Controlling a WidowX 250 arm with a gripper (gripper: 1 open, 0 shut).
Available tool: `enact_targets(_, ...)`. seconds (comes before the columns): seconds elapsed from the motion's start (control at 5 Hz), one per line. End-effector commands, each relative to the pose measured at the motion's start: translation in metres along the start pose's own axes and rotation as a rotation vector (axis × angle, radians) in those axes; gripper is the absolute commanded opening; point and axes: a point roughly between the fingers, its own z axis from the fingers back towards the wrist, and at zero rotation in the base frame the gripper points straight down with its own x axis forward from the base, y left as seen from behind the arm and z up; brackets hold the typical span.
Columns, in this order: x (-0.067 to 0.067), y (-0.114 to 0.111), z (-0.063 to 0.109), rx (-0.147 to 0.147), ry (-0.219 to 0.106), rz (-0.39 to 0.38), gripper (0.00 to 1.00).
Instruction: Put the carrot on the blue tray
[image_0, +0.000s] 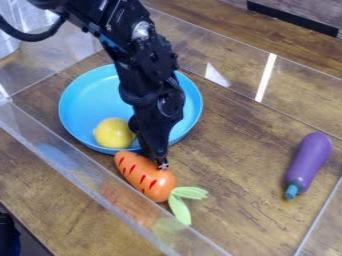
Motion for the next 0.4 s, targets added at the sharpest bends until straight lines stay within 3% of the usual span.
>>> enact_targets(0.0, -0.0052, -0.0059, 0.0002, -0.014, 0.001, -0.025, 0.00)
enact_targets(0.2, -0.0087, -0.0045, 0.0015, -0.013, -0.002, -0.033, 0.00)
